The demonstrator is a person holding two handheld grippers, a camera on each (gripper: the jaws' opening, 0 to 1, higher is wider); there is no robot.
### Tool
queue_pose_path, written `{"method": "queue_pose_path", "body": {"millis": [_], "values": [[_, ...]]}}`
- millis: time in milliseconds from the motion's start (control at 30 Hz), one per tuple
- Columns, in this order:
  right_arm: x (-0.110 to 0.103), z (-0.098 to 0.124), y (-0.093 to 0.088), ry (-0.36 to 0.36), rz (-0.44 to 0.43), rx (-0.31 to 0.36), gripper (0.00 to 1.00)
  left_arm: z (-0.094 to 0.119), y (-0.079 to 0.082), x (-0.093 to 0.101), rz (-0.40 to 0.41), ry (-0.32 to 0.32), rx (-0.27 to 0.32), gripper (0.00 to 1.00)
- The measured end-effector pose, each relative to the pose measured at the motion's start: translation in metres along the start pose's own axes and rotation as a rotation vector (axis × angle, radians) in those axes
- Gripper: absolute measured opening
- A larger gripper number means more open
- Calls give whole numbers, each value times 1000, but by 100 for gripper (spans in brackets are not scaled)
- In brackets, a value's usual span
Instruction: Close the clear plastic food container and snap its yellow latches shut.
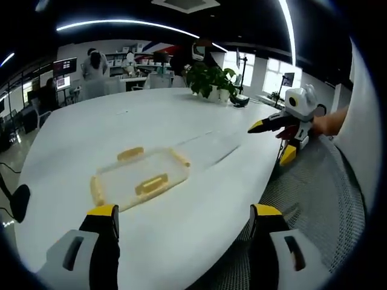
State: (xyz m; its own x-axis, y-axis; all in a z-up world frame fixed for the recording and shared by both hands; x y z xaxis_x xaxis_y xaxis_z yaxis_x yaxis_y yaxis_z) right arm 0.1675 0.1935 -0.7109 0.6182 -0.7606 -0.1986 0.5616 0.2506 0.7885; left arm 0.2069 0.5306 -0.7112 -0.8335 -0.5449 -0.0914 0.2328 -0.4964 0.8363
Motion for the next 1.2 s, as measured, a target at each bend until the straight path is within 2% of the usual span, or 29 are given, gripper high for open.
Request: {"method": "queue_pose_path", "body": {"millis": [333,1200], "values": [[0,-1,-1,-3,4,-12,83,1,2,0,-3,-3,17,89],[1,1,0,-10,-8,5,79,0,3,2,-16,-13,7,88]]}}
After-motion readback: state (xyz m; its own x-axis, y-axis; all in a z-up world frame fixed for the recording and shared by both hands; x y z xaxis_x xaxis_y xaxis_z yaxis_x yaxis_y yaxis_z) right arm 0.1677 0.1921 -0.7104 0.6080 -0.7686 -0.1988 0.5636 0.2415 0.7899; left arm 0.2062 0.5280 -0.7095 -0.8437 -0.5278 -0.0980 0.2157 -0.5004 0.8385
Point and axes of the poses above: the point that each gripper's makers call its tool centre point, and the gripper's own axes: z roughly backward along the fingers, x roughly to its right, y roughly out of its top, the point moved 10 cm from there along z, roughly backward along the fingers, and after that the axes turned 13 degrees about -z, right-handed, at the moved point
